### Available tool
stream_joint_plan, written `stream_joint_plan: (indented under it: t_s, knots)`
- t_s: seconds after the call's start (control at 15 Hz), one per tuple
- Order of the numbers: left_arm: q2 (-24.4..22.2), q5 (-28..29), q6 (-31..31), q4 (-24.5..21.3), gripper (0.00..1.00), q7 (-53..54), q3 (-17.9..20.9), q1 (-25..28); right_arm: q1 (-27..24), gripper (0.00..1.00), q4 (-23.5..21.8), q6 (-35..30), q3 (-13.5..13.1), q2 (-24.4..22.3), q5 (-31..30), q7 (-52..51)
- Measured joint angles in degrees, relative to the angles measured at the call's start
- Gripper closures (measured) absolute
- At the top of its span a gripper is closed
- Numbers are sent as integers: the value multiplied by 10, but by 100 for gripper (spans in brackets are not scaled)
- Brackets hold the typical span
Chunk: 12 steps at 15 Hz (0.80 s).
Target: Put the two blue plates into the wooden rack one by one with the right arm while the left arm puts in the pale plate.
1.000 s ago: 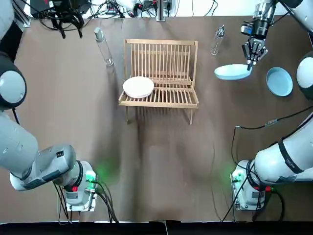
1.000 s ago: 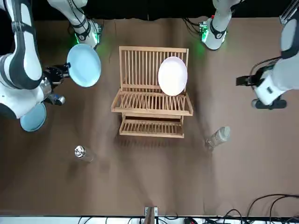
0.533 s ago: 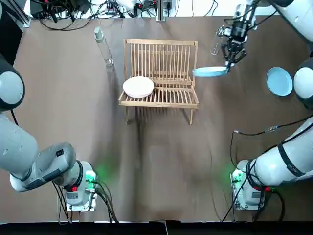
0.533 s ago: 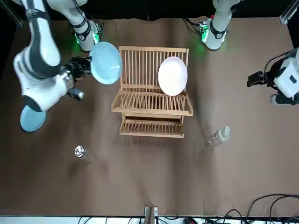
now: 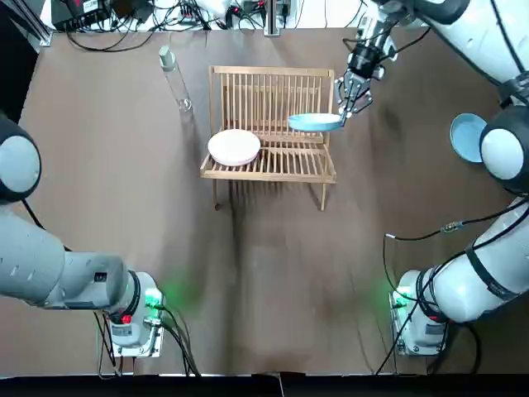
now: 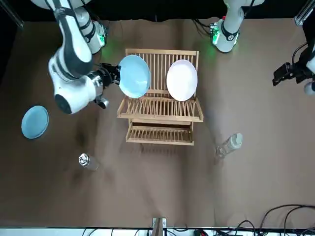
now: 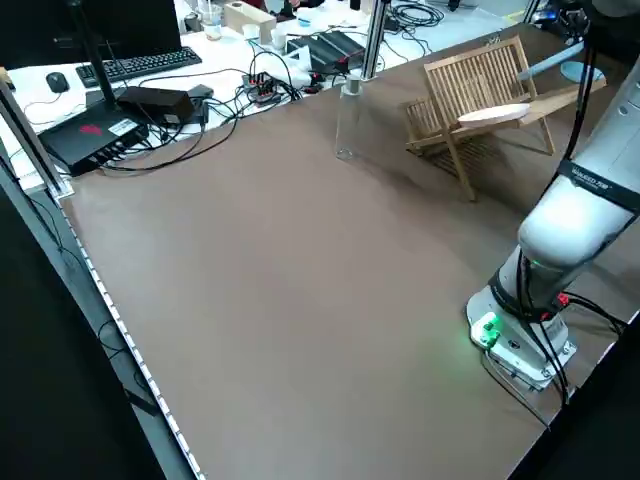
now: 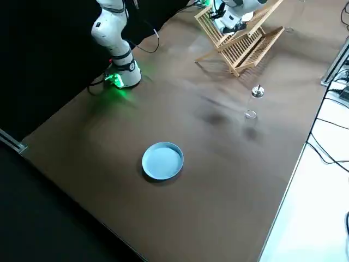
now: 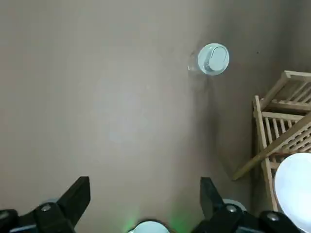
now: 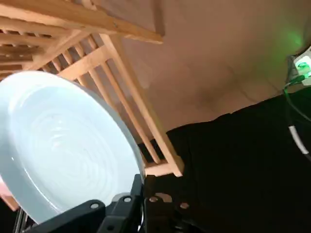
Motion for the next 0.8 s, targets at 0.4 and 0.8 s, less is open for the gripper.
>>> stream_joint_plan:
  t_s: [0.4,0.8]
  knots:
    - [-56,-9,86,-111,0,8,12,-12,26,97,-1,8,0,44,0,9]
    - [-58,-9,90,-114,0,9,13,-15,27,85,-1,7,-1,50,0,9]
